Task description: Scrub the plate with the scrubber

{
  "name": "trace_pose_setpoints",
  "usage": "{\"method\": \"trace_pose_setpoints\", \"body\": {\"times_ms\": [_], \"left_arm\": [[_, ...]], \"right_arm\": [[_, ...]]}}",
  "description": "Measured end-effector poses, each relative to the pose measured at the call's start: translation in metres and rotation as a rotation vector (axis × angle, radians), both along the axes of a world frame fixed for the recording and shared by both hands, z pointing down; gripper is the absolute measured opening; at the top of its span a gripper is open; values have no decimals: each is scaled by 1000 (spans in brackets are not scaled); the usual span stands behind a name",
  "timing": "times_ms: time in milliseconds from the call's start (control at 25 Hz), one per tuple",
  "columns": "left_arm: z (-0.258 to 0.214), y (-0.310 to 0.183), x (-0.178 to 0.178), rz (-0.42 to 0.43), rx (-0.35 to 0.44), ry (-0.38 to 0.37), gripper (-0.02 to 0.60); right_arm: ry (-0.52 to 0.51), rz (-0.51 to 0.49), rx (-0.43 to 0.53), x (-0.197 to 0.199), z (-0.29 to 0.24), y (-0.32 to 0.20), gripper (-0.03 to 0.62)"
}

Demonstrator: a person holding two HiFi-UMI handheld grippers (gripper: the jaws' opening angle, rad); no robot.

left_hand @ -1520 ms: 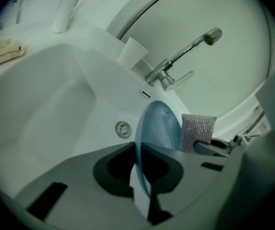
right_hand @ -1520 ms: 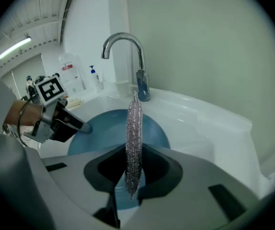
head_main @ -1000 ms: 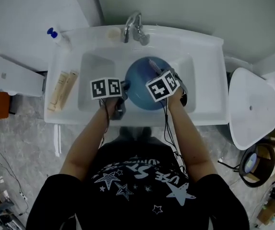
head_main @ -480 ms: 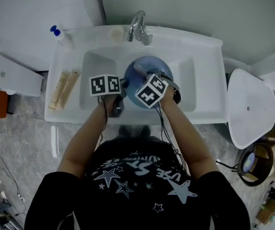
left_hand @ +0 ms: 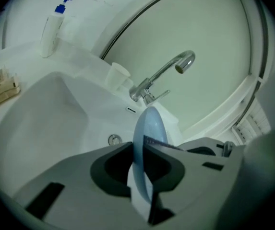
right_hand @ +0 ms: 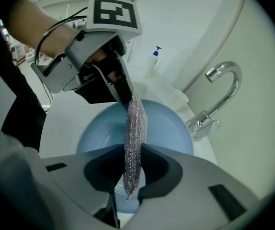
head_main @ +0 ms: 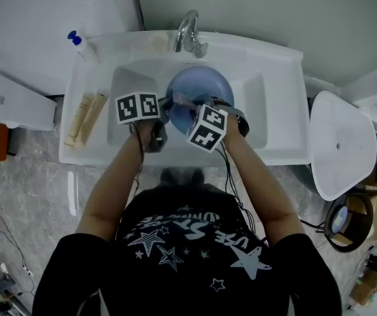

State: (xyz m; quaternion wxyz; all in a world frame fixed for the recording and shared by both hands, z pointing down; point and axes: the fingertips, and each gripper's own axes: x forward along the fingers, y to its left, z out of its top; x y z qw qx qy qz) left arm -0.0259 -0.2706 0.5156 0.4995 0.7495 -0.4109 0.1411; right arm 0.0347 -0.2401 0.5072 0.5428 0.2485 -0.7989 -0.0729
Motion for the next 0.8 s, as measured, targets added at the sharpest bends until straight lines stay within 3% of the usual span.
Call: {"method": "trace_pose_setpoints", "body": {"times_ms": [360, 800], "left_arm": [[-8, -11, -19, -83, 12, 40, 46], [-11, -19, -42, -144, 12, 61, 46]], "right_arm": [[24, -230, 17, -17, 1, 31, 84], [122, -391, 2, -7, 14, 59, 84]]}}
